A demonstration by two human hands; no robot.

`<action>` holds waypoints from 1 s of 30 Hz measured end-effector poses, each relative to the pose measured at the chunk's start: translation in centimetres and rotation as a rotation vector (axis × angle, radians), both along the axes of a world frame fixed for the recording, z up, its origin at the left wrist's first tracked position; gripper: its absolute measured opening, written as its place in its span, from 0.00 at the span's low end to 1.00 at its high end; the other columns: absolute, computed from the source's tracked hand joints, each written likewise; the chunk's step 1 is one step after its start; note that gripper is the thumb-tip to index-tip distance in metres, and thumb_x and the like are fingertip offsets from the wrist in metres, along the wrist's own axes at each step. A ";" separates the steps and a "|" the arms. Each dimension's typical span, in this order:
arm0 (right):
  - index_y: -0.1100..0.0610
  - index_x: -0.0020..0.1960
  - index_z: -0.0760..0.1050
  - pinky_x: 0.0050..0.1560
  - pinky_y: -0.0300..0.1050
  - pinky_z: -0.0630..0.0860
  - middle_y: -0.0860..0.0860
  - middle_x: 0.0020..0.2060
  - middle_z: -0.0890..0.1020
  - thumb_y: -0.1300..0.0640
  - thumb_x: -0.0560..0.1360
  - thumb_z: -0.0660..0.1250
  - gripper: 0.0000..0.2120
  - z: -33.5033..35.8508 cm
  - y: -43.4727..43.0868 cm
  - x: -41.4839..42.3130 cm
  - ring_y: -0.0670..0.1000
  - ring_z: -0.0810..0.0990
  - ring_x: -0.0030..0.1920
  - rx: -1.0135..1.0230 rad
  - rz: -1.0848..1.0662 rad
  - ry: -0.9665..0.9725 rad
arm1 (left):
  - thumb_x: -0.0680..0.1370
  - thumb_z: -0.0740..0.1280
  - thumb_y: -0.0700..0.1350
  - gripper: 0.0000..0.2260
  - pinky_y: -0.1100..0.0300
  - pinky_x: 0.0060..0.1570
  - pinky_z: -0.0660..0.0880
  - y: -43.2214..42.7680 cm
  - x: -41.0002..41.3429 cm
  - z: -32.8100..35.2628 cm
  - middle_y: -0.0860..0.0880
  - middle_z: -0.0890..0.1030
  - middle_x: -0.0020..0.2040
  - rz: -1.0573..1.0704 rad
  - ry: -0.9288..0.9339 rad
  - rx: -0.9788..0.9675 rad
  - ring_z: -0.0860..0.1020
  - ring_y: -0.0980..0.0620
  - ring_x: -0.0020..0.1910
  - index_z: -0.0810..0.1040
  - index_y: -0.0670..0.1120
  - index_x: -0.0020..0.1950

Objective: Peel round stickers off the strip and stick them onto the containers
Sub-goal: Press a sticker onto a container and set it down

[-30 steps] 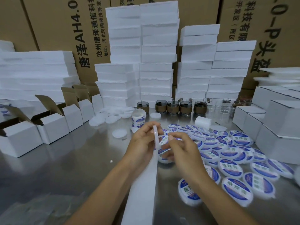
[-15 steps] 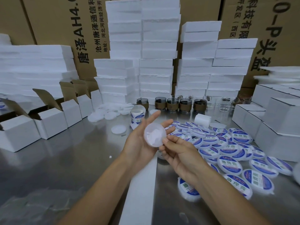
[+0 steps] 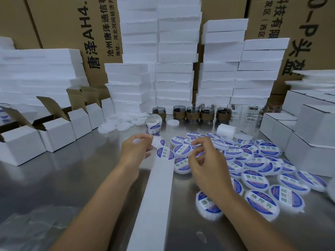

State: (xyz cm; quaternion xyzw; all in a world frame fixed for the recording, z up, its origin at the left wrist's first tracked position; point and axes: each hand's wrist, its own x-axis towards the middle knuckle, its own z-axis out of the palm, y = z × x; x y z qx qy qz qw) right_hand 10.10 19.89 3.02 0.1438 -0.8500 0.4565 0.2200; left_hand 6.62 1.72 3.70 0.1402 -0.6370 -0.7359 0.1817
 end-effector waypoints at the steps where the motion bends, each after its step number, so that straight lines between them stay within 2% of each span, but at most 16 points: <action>1: 0.46 0.53 0.68 0.38 0.48 0.76 0.43 0.39 0.77 0.57 0.76 0.62 0.08 -0.2 0.0 0.1 0.45 0.77 0.36 0.090 -0.003 0.046 | 0.75 0.70 0.42 0.03 0.58 0.41 0.77 -0.1 -0.2 -0.4 0.45 0.81 0.41 -0.012 -0.049 -0.026 0.78 0.51 0.38 0.78 0.47 0.42; 4: 0.47 0.54 0.70 0.37 0.47 0.75 0.43 0.40 0.78 0.56 0.77 0.61 0.08 -0.3 -0.1 0.2 0.46 0.76 0.37 0.244 -0.023 0.150 | 0.71 0.74 0.44 0.09 0.52 0.47 0.78 0.3 0.1 -0.9 0.43 0.82 0.45 -0.140 -0.130 -0.054 0.79 0.46 0.41 0.78 0.44 0.48; 6: 0.48 0.55 0.71 0.38 0.46 0.75 0.44 0.41 0.79 0.55 0.77 0.60 0.08 -0.1 -0.3 0.3 0.47 0.76 0.38 0.295 -0.034 0.196 | 0.69 0.76 0.41 0.10 0.56 0.41 0.79 0.7 0.3 -1.0 0.45 0.81 0.44 -0.183 -0.129 -0.105 0.80 0.49 0.39 0.79 0.45 0.49; 8: 0.49 0.55 0.73 0.39 0.44 0.74 0.45 0.43 0.80 0.55 0.77 0.60 0.08 -0.1 -0.4 0.3 0.48 0.77 0.39 0.318 -0.041 0.237 | 0.70 0.74 0.34 0.11 0.58 0.38 0.80 1.1 0.5 -0.8 0.47 0.81 0.42 -0.216 -0.110 -0.059 0.82 0.51 0.37 0.81 0.45 0.50; 12: 0.51 0.59 0.74 0.42 0.42 0.72 0.47 0.52 0.78 0.55 0.77 0.61 0.12 -0.1 -0.4 -0.2 0.49 0.77 0.48 0.350 -0.074 0.271 | 0.72 0.68 0.29 0.12 0.49 0.49 0.79 1.8 1.2 -0.2 0.42 0.83 0.46 -0.309 -0.044 0.081 0.83 0.43 0.44 0.80 0.44 0.51; 16: 0.53 0.67 0.70 0.48 0.42 0.68 0.49 0.59 0.72 0.51 0.78 0.59 0.18 -0.2 -0.6 -0.6 0.49 0.72 0.57 0.360 -0.116 0.271 | 0.73 0.66 0.31 0.10 0.42 0.54 0.77 2.4 1.8 0.0 0.36 0.82 0.52 -0.471 0.021 0.098 0.81 0.38 0.48 0.82 0.41 0.50; 19: 0.54 0.66 0.71 0.53 0.46 0.69 0.50 0.58 0.73 0.50 0.78 0.60 0.18 -0.2 -0.6 -0.7 0.50 0.71 0.58 0.362 -0.120 0.278 | 0.70 0.70 0.36 0.09 0.41 0.55 0.77 2.6 2.1 -0.1 0.37 0.83 0.52 -0.524 0.041 0.048 0.81 0.38 0.49 0.85 0.45 0.47; 22: 0.55 0.64 0.73 0.54 0.47 0.70 0.51 0.56 0.75 0.51 0.77 0.62 0.17 -0.1 -0.5 -0.8 0.51 0.72 0.57 0.378 -0.130 0.281 | 0.68 0.71 0.41 0.12 0.39 0.56 0.76 2.7 2.3 -0.2 0.39 0.83 0.52 -0.598 0.057 -0.005 0.81 0.39 0.49 0.84 0.46 0.51; 26: 0.59 0.52 0.80 0.44 0.51 0.77 0.54 0.43 0.83 0.58 0.68 0.75 0.14 0.0 -0.4 -0.7 0.56 0.81 0.45 0.392 -0.190 0.437 | 0.72 0.70 0.38 0.11 0.36 0.58 0.73 2.7 2.2 -0.5 0.36 0.81 0.54 -0.562 0.056 -0.001 0.79 0.35 0.53 0.82 0.42 0.54; 30: 0.59 0.49 0.82 0.43 0.50 0.78 0.53 0.38 0.84 0.59 0.63 0.79 0.16 0.1 -0.3 -0.6 0.55 0.82 0.39 0.360 -0.227 0.525 | 0.74 0.68 0.36 0.10 0.38 0.58 0.73 2.9 2.3 -0.4 0.37 0.82 0.52 -0.549 0.036 0.003 0.80 0.38 0.51 0.81 0.41 0.54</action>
